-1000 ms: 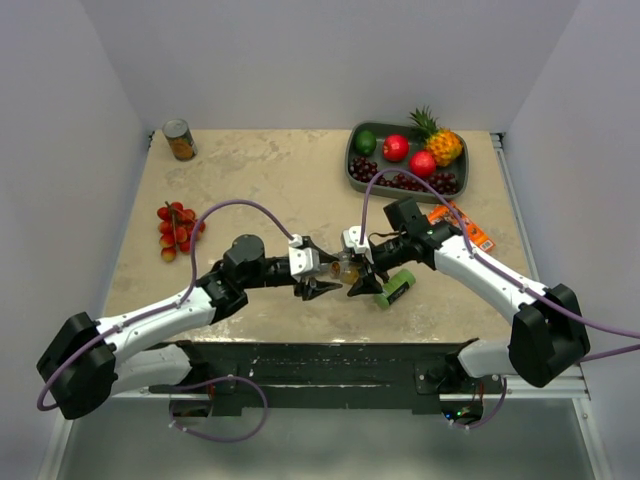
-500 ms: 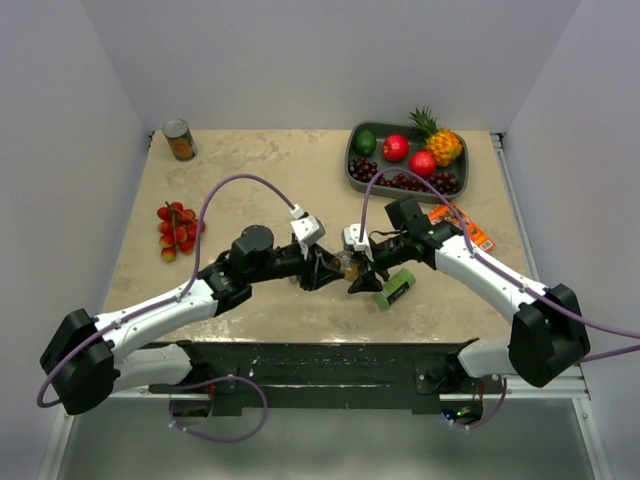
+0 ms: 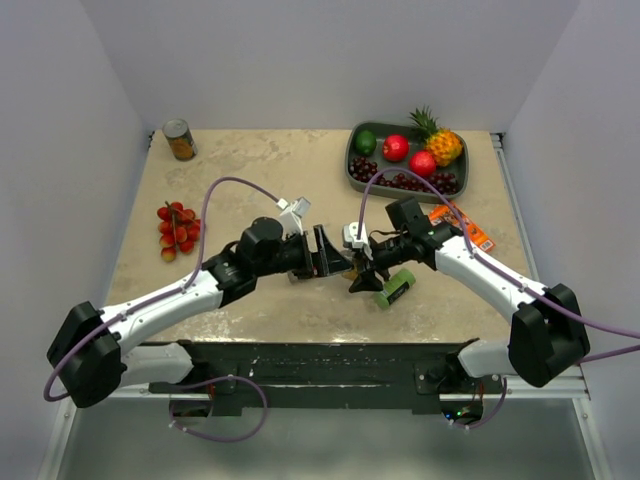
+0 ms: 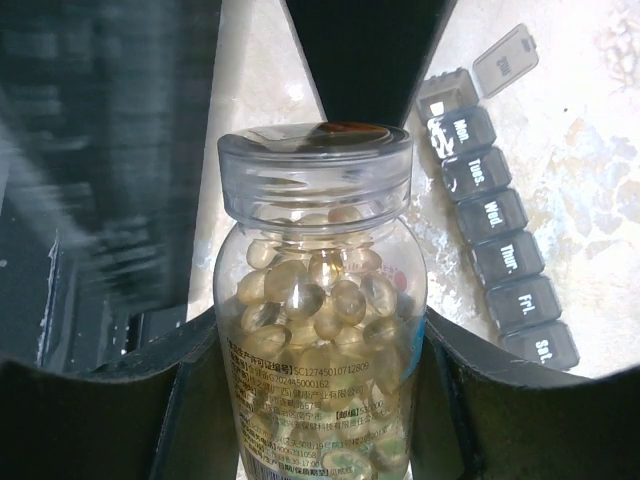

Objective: Sort the pills into containers

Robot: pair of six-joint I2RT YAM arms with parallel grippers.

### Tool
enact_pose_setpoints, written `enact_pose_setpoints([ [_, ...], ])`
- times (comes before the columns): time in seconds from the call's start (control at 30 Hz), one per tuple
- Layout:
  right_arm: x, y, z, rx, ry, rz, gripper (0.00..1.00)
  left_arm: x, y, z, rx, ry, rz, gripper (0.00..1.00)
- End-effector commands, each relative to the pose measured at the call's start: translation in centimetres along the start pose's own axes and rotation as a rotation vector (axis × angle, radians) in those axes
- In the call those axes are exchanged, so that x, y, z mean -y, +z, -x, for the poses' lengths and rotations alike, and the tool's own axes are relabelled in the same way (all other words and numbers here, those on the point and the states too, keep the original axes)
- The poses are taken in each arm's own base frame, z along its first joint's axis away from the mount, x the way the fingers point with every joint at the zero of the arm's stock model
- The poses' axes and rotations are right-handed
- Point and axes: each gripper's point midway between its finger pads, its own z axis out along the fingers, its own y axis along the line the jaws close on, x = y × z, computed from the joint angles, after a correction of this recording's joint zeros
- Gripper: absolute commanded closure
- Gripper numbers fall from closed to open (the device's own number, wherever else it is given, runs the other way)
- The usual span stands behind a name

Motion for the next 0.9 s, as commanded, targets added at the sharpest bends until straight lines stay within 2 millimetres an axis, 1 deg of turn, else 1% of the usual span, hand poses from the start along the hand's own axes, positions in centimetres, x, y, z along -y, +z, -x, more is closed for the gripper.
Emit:
enact_pose_setpoints([
  [0.0, 0.4, -0.5, 2.1, 0.070, -0.064, -0.010, 1.00, 2.2, -1.8, 1.4, 0.051, 0.135, -0.092, 0.02],
  [0.03, 0.4, -0.5, 2.1, 0.071, -0.066, -0.009, 1.00, 1.0, -2.0, 1.2, 0.058, 0.162, -0.073, 0.01],
  [0.1, 0.4, -0.5, 2.1, 0.073, -0.067, -0.008, 1.00, 0.7, -3.1, 1.1, 0.073, 0.232, -0.091, 0.00],
  [0.13, 0.3, -0.5, 2.1, 0.072, -0.066, -0.006, 1.00, -0.3, -3.3, 1.1, 0.081, 0.338, -0.071, 0.01],
  [0.17, 0.3, -0.5, 2.1, 0.073, -0.067, -0.004, 1.00, -1.0, -3.9, 0.9, 0.076, 0.385, -0.043, 0.01],
  [0.2, 0.3, -0.6, 2.1, 0.074, -0.069, -0.002, 1.00, -1.8, -4.3, 1.1, 0.083, 0.500, -0.015, 0.01],
  [0.23, 0.2, -0.5, 2.1, 0.073, -0.069, 0.002, 1.00, -2.3, -4.6, 0.9, 0.078, 0.553, -0.003, 0.01],
  [0.27, 0.1, -0.5, 2.0, 0.074, -0.070, 0.006, 1.00, -2.1, -5.2, 1.0, 0.091, 0.611, -0.013, 0.00],
  [0.3, 0.0, -0.6, 2.2, 0.079, -0.081, 0.013, 1.00, -2.1, -5.6, 0.7, 0.084, 0.734, -0.045, 0.00],
  [0.4, -0.3, -0.5, 2.1, 0.082, -0.088, 0.028, 1.00, -0.2, -6.8, -0.3, 0.141, 0.986, -0.215, 0.00],
  [0.43, -0.4, -0.5, 2.1, 0.083, -0.088, 0.034, 1.00, -0.1, -7.2, -0.8, 0.167, 1.036, -0.256, 0.01],
  [0.47, -0.5, -0.5, 2.0, 0.082, -0.088, 0.035, 1.00, 1.3, -7.5, -0.3, 0.229, 1.100, -0.314, 0.00],
  [0.5, -0.6, -0.5, 2.1, 0.083, -0.094, 0.040, 1.00, 1.8, -7.6, -0.3, 0.257, 1.161, -0.343, 0.00],
  [0.53, -0.6, -0.5, 2.0, 0.083, -0.091, 0.041, 1.00, 2.3, -7.4, 0.1, 0.298, 1.198, -0.368, 0.00],
  [0.6, -0.6, -0.6, 2.1, 0.084, -0.094, 0.042, 1.00, 2.7, -6.9, 0.4, 0.316, 1.257, -0.390, 0.01],
  [0.63, -0.6, -0.5, 2.0, 0.082, -0.092, 0.044, 1.00, 2.9, -6.1, 0.7, 0.307, 1.269, -0.396, 0.00],
  [0.7, -0.7, -0.6, 2.0, 0.083, -0.095, 0.045, 1.00, 3.3, -5.1, 0.8, 0.290, 1.297, -0.406, 0.01],
  [0.73, -0.8, -0.6, 2.1, 0.083, -0.096, 0.047, 1.00, 3.3, -4.2, 1.1, 0.266, 1.297, -0.400, 0.02],
  [0.87, -0.7, -0.6, 2.0, 0.081, -0.096, 0.043, 1.00, 3.8, -2.5, 1.2, 0.230, 1.320, -0.413, 0.07],
])
